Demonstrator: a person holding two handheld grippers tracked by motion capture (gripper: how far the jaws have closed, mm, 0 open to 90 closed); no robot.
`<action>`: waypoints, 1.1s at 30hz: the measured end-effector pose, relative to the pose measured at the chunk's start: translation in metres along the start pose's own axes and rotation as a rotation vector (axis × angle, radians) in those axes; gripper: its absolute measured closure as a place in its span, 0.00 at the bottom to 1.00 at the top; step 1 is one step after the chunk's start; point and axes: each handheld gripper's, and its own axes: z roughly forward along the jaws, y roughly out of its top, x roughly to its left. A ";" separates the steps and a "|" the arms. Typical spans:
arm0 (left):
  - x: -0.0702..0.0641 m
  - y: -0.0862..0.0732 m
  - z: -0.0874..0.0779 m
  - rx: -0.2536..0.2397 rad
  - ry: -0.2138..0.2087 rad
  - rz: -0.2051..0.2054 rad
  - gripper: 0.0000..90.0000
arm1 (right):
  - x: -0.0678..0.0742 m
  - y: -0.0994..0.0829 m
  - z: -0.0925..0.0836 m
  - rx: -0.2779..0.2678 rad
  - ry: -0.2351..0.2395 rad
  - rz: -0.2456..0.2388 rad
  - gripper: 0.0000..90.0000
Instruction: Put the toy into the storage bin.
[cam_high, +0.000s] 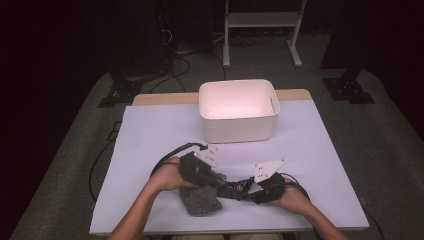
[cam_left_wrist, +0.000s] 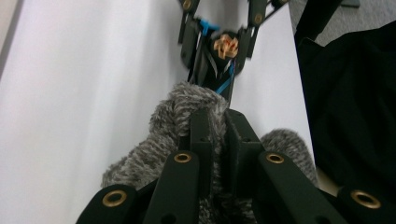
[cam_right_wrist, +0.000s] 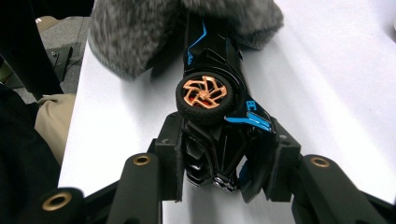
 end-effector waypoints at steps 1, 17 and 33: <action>0.000 -0.004 -0.003 -0.007 0.003 -0.008 0.92 | 0.000 0.000 0.000 0.001 0.002 0.003 0.63; 0.002 -0.048 -0.020 -0.019 0.051 -0.102 0.92 | -0.001 0.000 0.000 0.003 0.003 0.001 0.63; 0.002 -0.034 -0.002 -0.084 -0.010 -0.074 0.92 | -0.001 0.048 0.010 0.154 0.021 -0.040 0.55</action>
